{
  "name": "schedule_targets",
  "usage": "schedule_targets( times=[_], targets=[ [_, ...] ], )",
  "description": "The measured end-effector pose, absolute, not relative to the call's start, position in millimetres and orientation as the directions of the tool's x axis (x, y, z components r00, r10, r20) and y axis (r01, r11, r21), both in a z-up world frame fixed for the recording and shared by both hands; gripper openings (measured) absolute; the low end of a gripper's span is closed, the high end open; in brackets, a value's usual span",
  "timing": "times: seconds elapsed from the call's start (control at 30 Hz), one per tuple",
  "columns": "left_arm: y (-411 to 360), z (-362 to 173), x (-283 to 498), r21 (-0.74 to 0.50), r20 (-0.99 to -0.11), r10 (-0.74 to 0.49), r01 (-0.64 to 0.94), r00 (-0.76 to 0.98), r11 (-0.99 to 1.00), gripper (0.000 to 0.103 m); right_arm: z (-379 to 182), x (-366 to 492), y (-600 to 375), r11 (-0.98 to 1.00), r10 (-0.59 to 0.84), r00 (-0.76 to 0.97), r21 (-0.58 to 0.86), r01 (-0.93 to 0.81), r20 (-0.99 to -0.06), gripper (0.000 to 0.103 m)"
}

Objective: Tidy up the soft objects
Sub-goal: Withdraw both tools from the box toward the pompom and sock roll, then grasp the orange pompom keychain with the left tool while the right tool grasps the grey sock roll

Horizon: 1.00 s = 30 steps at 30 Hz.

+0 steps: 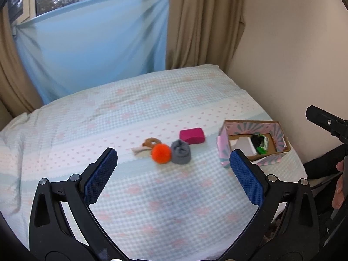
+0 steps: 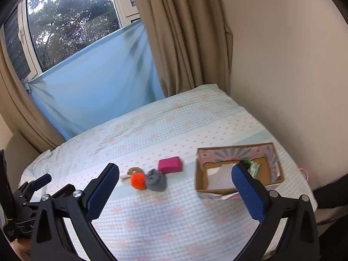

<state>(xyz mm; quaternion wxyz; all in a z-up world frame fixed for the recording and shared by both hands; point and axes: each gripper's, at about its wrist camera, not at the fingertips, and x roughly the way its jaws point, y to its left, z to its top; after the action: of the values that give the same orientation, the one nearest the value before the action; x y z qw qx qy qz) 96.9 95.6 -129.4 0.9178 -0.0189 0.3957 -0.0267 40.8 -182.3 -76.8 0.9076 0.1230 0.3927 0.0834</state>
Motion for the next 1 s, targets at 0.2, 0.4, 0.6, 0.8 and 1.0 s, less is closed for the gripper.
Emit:
schedule_targets(
  times=[0.2,0.4,0.6,0.8,1.0],
  targets=[
    [133,-147,109,-0.078,-0.741,-0.092,0.05,0.665,0.996,0.103,-93,52,-143,0.95,0.264,0.65,0.308,-0.049,-0.713,0.103],
    [153,-177,143,-0.116,-0.781,-0.134,0.069,0.611,0.991,0.103,-124,79,-112,0.938,0.293,0.599,0.346,-0.029,-0.745,0.103],
    [166,-223,186,-0.194,-0.829,-0.19,0.048,0.527,0.98,0.103,-172,119,-89,0.924,0.33,0.518,0.383,-0.006,-0.789,0.103],
    [177,-285,235,-0.279,-0.873,-0.243,-0.023,0.423,0.96,0.103,-233,164,-73,0.905,0.356,0.432,0.422,0.062,-0.828,0.103],
    [174,-347,280,-0.282,-0.91,-0.248,-0.056,0.333,0.958,0.102,-292,204,-61,0.883,0.379,0.341,0.446,0.143,-0.86,0.103]
  ],
)
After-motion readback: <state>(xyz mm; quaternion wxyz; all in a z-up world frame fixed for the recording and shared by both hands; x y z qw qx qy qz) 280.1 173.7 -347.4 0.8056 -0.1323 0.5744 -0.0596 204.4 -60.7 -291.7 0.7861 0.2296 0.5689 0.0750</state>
